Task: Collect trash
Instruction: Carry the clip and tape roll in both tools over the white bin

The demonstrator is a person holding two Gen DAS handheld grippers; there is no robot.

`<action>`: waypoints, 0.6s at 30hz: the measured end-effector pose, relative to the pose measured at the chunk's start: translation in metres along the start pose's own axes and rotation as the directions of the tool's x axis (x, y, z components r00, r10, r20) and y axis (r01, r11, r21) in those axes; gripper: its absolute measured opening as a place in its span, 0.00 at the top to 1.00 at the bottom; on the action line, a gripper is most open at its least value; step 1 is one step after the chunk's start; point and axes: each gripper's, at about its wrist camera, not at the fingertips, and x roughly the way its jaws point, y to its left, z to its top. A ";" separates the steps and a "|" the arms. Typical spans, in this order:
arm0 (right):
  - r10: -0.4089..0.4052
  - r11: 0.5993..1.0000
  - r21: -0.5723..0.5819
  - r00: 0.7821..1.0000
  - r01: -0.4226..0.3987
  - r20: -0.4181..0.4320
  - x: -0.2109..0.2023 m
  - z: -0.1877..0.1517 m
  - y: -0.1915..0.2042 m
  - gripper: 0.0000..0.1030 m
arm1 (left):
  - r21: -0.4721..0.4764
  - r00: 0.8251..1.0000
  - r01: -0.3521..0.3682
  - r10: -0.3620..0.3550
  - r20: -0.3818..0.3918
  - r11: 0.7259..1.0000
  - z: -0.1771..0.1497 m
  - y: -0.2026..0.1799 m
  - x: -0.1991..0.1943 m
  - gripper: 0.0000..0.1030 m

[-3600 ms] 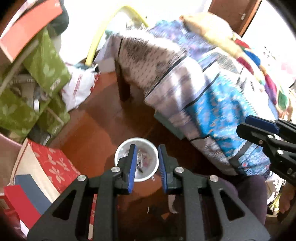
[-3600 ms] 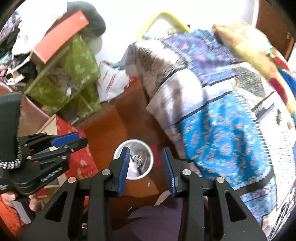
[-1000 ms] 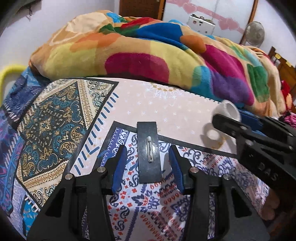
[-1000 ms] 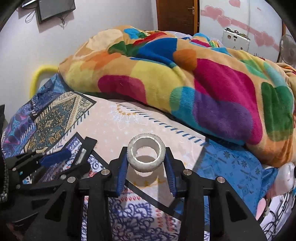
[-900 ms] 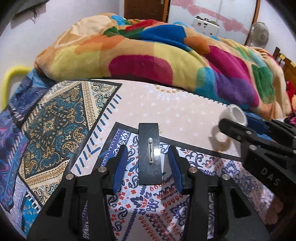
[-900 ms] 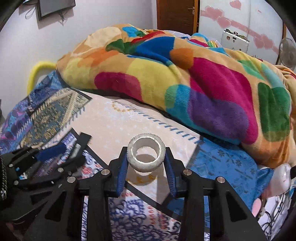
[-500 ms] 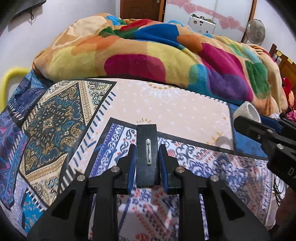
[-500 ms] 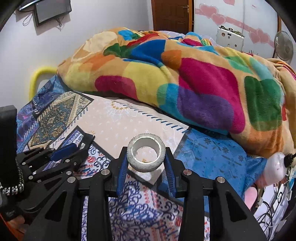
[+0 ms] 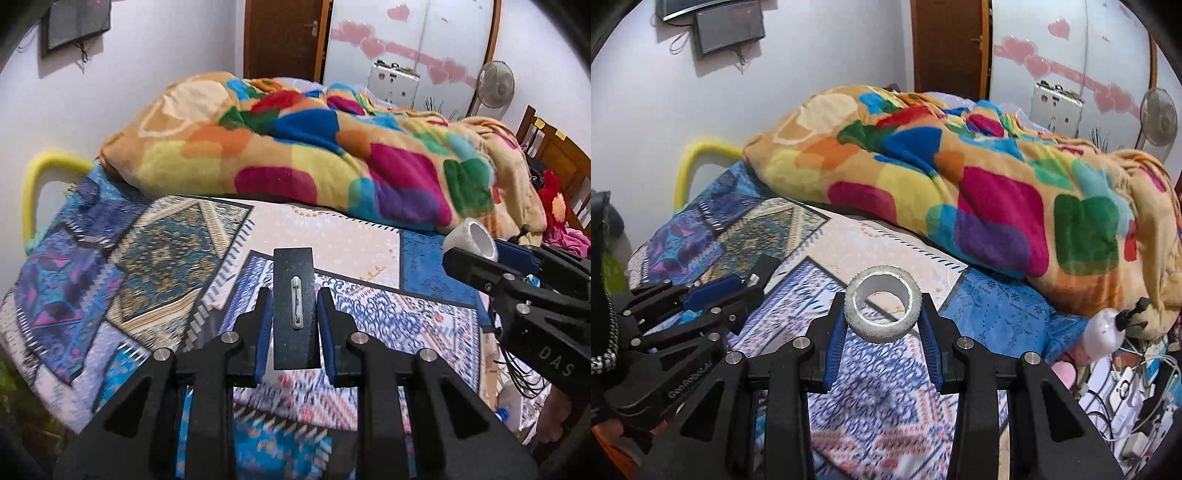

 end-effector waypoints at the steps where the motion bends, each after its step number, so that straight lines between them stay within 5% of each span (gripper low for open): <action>1: 0.002 1.000 -0.009 1.000 -0.002 0.005 -0.009 -0.002 0.006 0.67 | 0.000 1.000 -0.002 0.002 0.004 1.000 -0.002 0.000 -0.007 0.77; 18: 0.083 0.985 -0.155 0.994 -0.073 0.065 -0.111 -0.032 0.120 0.67 | -0.076 0.991 -0.086 0.093 0.094 0.993 -0.075 0.064 -0.167 0.77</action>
